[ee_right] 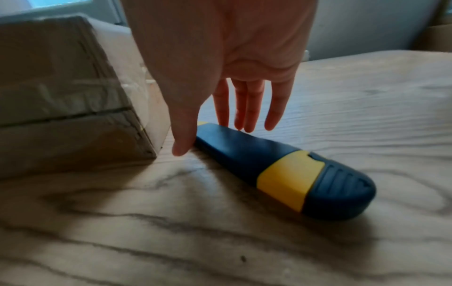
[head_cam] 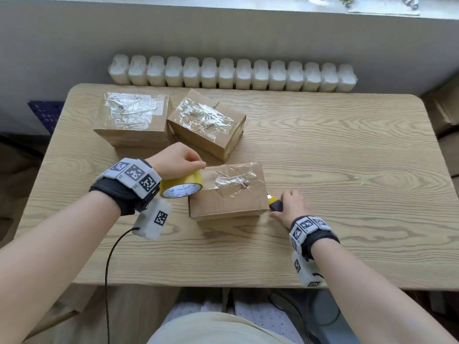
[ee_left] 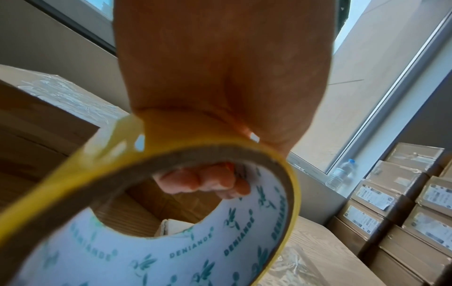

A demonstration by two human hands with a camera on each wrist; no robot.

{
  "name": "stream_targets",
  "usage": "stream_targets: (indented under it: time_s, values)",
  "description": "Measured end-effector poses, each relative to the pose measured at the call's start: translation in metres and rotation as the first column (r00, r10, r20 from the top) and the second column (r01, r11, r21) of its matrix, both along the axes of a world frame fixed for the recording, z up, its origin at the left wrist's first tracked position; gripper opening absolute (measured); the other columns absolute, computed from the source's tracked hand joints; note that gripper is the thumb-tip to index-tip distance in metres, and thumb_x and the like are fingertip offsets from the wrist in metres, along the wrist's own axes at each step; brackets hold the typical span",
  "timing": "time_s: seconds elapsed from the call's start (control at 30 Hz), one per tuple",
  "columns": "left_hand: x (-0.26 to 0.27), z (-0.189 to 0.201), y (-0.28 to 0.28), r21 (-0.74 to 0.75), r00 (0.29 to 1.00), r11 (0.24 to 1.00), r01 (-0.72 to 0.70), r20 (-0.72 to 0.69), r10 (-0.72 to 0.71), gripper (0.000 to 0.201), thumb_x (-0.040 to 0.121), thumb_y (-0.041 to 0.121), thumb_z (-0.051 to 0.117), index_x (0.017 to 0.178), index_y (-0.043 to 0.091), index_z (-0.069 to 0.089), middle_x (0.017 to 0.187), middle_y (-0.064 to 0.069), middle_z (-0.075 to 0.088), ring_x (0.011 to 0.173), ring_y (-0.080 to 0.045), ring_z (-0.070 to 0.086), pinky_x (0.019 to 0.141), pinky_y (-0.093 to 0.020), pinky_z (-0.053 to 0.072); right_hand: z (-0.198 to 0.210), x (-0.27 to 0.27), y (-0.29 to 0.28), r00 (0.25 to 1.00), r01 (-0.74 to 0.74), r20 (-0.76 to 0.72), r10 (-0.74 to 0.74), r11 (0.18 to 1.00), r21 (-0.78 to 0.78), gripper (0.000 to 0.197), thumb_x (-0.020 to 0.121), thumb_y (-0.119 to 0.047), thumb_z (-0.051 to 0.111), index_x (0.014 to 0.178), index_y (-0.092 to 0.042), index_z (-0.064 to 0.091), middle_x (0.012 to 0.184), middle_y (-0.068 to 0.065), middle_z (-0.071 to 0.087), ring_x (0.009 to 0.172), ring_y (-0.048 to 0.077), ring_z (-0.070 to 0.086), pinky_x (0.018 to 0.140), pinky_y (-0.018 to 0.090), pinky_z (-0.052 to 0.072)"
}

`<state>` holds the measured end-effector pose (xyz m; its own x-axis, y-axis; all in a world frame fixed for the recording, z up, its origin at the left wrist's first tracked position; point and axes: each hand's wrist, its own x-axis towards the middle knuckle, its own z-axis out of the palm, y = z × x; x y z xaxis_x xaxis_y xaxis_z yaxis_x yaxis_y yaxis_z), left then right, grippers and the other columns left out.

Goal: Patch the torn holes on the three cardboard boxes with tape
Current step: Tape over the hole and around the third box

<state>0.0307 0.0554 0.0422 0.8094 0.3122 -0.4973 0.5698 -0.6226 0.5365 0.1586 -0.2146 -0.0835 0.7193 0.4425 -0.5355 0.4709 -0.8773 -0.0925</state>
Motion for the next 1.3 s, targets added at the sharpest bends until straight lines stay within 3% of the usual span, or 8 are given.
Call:
stream_targets:
  time_s: [0.2,0.33,0.4,0.5,0.63,0.8,1.0,1.3]
  values:
    - [0.000,-0.005,0.004,0.009,0.995,1.000,0.029,-0.096,-0.028,0.025,0.096,0.022,0.048,0.109,0.016,0.069,0.089,0.005,0.062,0.069,0.001,0.050,0.057,-0.013,0.035,0.005,0.005,0.003,0.999,-0.010,-0.048,0.010,1.000,0.003,0.038,0.087,-0.027,0.064,0.114,-0.006,0.047,0.118,0.012,0.051,0.109,0.028,0.051,0.083,0.033,0.039]
    - [0.005,-0.004,0.006,-0.029,0.980,0.999,0.039,-0.196,-0.043,0.032,0.097,0.024,0.044,0.109,0.010,0.070,0.108,-0.006,0.066,0.096,-0.021,0.058,0.077,-0.027,0.043,0.029,0.020,0.003,0.993,0.117,-0.044,-0.112,0.984,0.132,0.030,0.089,-0.033,0.061,0.102,-0.008,0.052,0.103,0.010,0.056,0.100,0.029,0.056,0.078,0.034,0.043]
    - [0.007,-0.003,0.007,-0.046,0.969,0.997,0.064,-0.237,-0.073,0.034,0.098,0.026,0.042,0.105,0.008,0.070,0.108,-0.008,0.063,0.095,-0.022,0.056,0.082,-0.030,0.042,0.045,0.026,0.006,0.982,0.189,-0.050,-0.183,0.940,0.282,0.031,0.086,-0.035,0.064,0.102,-0.010,0.057,0.100,0.007,0.060,0.098,0.026,0.058,0.081,0.035,0.046]
    - [0.009,-0.004,0.009,-0.039,0.954,0.997,0.073,-0.289,-0.081,0.026,0.096,0.030,0.041,0.089,0.015,0.060,0.096,-0.006,0.056,0.083,-0.020,0.049,0.073,-0.029,0.041,0.073,0.025,0.020,0.969,0.247,-0.127,-0.212,0.821,0.515,0.033,0.085,-0.033,0.067,0.110,-0.012,0.060,0.099,0.000,0.062,0.092,0.019,0.059,0.082,0.033,0.048]
    - [0.011,-0.004,0.012,-0.065,0.943,0.995,0.072,-0.320,-0.090,0.035,0.097,0.028,0.039,0.098,0.008,0.068,0.102,-0.008,0.058,0.084,-0.020,0.051,0.064,-0.022,0.038,0.097,0.009,0.050,0.928,0.300,-0.370,-0.055,0.699,0.649,0.026,0.087,-0.024,0.066,0.111,-0.013,0.065,0.100,0.001,0.068,0.096,0.017,0.064,0.090,0.038,0.052]
    - [0.012,-0.007,0.011,-0.074,0.954,0.995,0.067,-0.288,-0.085,0.030,0.095,0.029,0.047,0.102,0.010,0.070,0.101,-0.008,0.061,0.086,-0.019,0.053,0.069,-0.025,0.042,0.099,-0.018,0.077,0.771,0.374,-0.631,0.087,0.740,0.559,0.021,0.091,-0.017,0.062,0.110,-0.011,0.067,0.100,0.006,0.069,0.096,0.018,0.066,0.086,0.033,0.056]
    - [0.013,-0.013,0.014,-0.083,0.962,0.996,0.046,-0.264,-0.066,0.029,0.093,0.027,0.049,0.098,0.011,0.072,0.110,-0.010,0.065,0.086,-0.019,0.054,0.071,-0.026,0.043,0.089,-0.038,0.089,0.563,0.533,-0.826,0.023,0.754,0.384,0.025,0.089,-0.019,0.063,0.106,0.000,0.066,0.093,0.013,0.065,0.081,0.019,0.064,0.077,0.030,0.056]
    - [0.011,-0.016,0.017,-0.111,0.968,0.994,0.001,-0.250,-0.029,0.029,0.092,0.028,0.049,0.097,0.012,0.074,0.111,-0.011,0.065,0.091,-0.022,0.056,0.075,-0.029,0.044,0.084,-0.044,0.094,0.496,0.582,-0.868,-0.025,0.752,0.311,0.029,0.089,-0.020,0.063,0.107,0.004,0.064,0.098,0.019,0.066,0.089,0.027,0.064,0.091,0.044,0.052]
